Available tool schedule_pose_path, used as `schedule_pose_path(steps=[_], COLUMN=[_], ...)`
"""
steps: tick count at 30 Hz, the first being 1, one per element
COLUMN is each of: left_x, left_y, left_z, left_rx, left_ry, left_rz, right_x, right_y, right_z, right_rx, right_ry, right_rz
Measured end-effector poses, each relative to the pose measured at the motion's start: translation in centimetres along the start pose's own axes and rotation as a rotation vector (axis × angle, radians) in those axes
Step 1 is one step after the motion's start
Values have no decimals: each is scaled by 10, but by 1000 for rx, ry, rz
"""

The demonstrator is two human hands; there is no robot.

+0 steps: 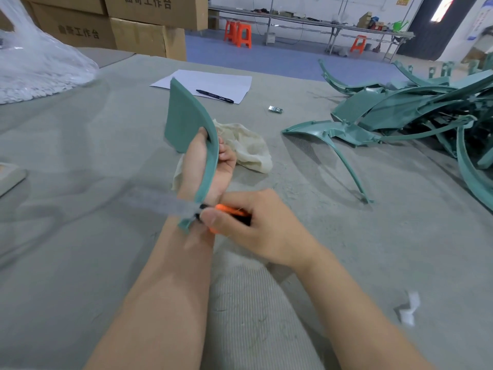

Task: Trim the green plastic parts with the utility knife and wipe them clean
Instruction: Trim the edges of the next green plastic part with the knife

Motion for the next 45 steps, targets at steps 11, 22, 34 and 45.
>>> schedule_pose_path(steps=[11, 22, 34, 45], left_x=[-26, -20, -16, -20], left_y=[-11, -23, -23, -22], left_z=[41, 68, 69, 63], left_rx=[92, 446, 522, 475], left_ry=[666, 929, 818, 651], left_rz=[-1, 117, 145, 173], right_x=[131, 148, 138, 104], right_y=[-55, -71, -64, -40], right_z=[-69, -75, -78, -66], right_rx=[-384, -422, -372, -256], right_ry=[-279, -306, -175, -270], right_rz=[-785, -933, -930, -680])
Point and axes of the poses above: each hand's wrist, its own y-axis towards the middle knuckle, its own x-axis out of the back of the hand, z = x × y, the point moved 9 cm from there along y, towards the middle knuckle, and after that the axes turned 11 degrees about x, right-handed, at the moved point
